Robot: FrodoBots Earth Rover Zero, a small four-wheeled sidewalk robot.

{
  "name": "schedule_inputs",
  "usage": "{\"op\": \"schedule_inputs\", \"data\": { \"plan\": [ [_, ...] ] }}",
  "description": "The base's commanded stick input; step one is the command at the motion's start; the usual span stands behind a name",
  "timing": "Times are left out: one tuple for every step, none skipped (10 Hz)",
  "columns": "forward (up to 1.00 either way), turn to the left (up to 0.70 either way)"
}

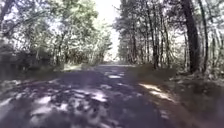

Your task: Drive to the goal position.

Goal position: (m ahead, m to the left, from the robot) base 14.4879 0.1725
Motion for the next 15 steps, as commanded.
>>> {"op": "schedule_inputs", "data": {
  "plan": [
    [0.45, 0.0],
    [0.45, 0.0],
    [0.45, 0.0],
    [0.45, 0.0],
    [0.45, 0.0],
    [0.45, 0.0],
    [0.45, 0.0],
    [0.45, 0.0],
    [0.45, 0.0],
    [0.45, 0.0],
    [0.45, 0.0],
    [0.45, 0.0],
    [0.45, 0.0],
    [0.45, 0.0],
    [0.45, 0.0]
  ]
}}
